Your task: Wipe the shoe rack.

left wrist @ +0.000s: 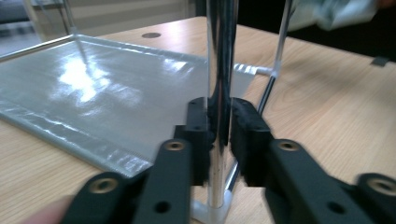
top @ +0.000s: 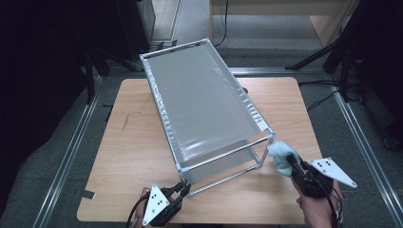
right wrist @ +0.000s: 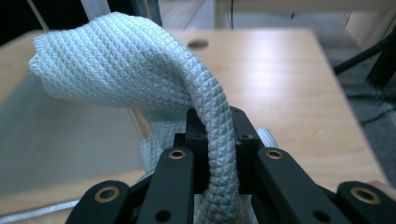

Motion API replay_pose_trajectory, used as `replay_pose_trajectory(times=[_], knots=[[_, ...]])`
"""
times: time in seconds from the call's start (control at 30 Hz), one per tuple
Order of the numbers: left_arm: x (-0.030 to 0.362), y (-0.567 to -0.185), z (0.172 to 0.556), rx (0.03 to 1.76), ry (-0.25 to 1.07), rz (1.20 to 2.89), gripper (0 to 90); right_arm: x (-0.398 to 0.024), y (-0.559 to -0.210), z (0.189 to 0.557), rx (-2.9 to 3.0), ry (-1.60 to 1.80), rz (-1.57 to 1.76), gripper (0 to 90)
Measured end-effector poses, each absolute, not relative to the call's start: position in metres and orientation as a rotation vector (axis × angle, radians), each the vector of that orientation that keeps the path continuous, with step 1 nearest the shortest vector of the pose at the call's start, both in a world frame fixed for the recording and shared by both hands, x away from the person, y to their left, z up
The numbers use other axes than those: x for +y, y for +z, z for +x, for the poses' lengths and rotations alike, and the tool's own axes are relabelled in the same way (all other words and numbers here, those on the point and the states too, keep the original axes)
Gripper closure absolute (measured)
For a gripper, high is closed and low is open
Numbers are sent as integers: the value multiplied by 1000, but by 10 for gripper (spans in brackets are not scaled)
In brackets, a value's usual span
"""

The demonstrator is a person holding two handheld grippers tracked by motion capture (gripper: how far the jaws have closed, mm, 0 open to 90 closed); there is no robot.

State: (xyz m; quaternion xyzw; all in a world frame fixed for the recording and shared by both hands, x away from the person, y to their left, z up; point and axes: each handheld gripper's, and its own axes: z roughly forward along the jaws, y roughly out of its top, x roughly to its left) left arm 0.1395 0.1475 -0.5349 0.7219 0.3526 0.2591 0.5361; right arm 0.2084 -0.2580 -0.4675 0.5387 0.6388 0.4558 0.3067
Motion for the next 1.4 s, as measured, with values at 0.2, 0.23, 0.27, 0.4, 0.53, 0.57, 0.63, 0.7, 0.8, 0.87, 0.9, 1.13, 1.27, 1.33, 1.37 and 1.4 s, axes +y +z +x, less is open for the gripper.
replay_pose_trajectory(times=[0.2, 0.23, 0.27, 0.4, 0.53, 0.57, 0.63, 0.7, 0.8, 0.87, 0.9, 1.13, 1.27, 1.33, 1.37, 1.4], knots=[[147, -535, 140, 838, 599, 1714, 814, -245, -426, 201, 1602, 1312, 1273, 824], [147, -535, 140, 838, 601, 1715, 814, -240, -419, 202, 1598, 1328, 1240, 824], [147, -535, 140, 838, 601, 1715, 814, -235, -412, 203, 1596, 1347, 1216, 824], [146, -535, 140, 842, 603, 1714, 814, -214, -390, 217, 1601, 1429, 1156, 824], [146, -535, 140, 848, 603, 1719, 813, -189, -386, 235, 1760, 1438, 1103, 629], [146, -534, 140, 848, 599, 1723, 813, -185, -387, 235, 1762, 1423, 1098, 583], [147, -533, 140, 849, 592, 1730, 812, -182, -390, 233, 1760, 1449, 1078, 626], [147, -532, 139, 850, 582, 1737, 811, -183, -393, 231, 1706, 1440, 1087, 732], [147, -530, 138, 845, 588, 1760, 812, -189, -400, 234, 1626, 1389, 1146, 838], [145, -530, 139, 852, 582, 1755, 814, -191, -403, 238, 1648, 1396, 1163, 847], [143, -530, 140, 857, 580, 1748, 815, -189, -404, 238, 1667, 1399, 1161, 848], [135, -533, 141, 863, 574, 1717, 817, -165, -405, 232, 1780, 1401, 1092, 846], [135, -534, 142, 865, 563, 1715, 816, -149, -406, 226, 1816, 1457, 1100, 846], [134, -534, 142, 866, 545, 1712, 816, -130, -406, 218, 1858, 1484, 1078, 845], [133, -534, 142, 864, 538, 1710, 815, -122, -406, 215, 1879, 1496, 1064, 844], [132, -534, 142, 862, 534, 1713, 815, -113, -406, 212, 1901, 1500, 1047, 844]])
